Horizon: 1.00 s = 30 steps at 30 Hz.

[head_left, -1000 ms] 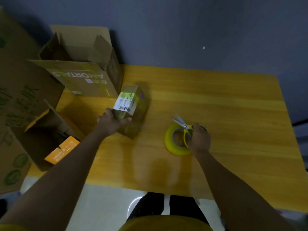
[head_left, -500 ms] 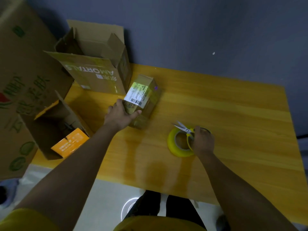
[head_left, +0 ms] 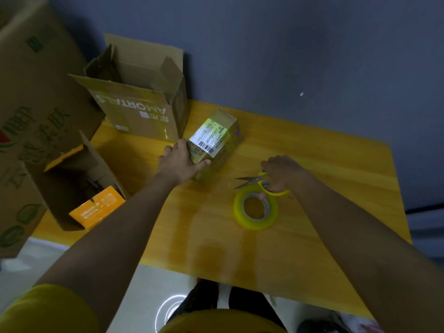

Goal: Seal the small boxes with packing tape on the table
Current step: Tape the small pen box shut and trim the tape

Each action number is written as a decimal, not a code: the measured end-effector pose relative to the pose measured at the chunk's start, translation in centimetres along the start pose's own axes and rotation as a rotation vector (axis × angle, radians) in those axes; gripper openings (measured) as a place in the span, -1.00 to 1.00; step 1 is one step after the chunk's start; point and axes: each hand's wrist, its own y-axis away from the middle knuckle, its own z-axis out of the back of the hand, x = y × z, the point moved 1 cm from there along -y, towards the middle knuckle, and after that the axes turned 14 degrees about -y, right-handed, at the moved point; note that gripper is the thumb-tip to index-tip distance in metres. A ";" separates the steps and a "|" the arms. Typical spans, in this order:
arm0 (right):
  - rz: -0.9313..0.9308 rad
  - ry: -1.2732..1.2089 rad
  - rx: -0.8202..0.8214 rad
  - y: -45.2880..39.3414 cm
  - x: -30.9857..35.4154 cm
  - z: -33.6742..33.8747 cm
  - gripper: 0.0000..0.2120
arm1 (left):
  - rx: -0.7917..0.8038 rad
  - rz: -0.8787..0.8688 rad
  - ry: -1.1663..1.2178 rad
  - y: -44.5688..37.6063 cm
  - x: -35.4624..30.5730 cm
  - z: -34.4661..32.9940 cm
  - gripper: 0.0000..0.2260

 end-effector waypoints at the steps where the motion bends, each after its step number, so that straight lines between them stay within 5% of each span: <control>1: 0.010 0.023 0.016 -0.5 0.4 0.3 -0.25 | 0.002 -0.003 -0.008 -0.1 0.1 0.0 -0.29; 12: 0.101 0.212 0.275 -5.8 4.1 0.5 -0.48 | 0.022 0.038 0.002 -1.0 1.9 -1.1 -0.28; 17: 0.182 0.263 0.237 -6.3 4.9 1.0 -0.74 | 0.021 0.040 -0.027 -1.3 2.5 -1.3 -0.27; 20: 0.153 0.285 0.227 -6.3 5.6 1.5 -0.64 | 0.006 0.054 -0.043 -1.5 2.7 -1.4 -0.27; 27: -0.361 -0.434 0.705 -5.5 6.1 1.5 -0.60 | -0.004 0.079 -0.067 -1.7 3.4 -0.7 -0.24; 30: -0.327 -0.510 0.700 -4.3 6.2 0.3 -0.52 | -0.002 0.083 -0.034 -1.1 3.0 -0.6 -0.27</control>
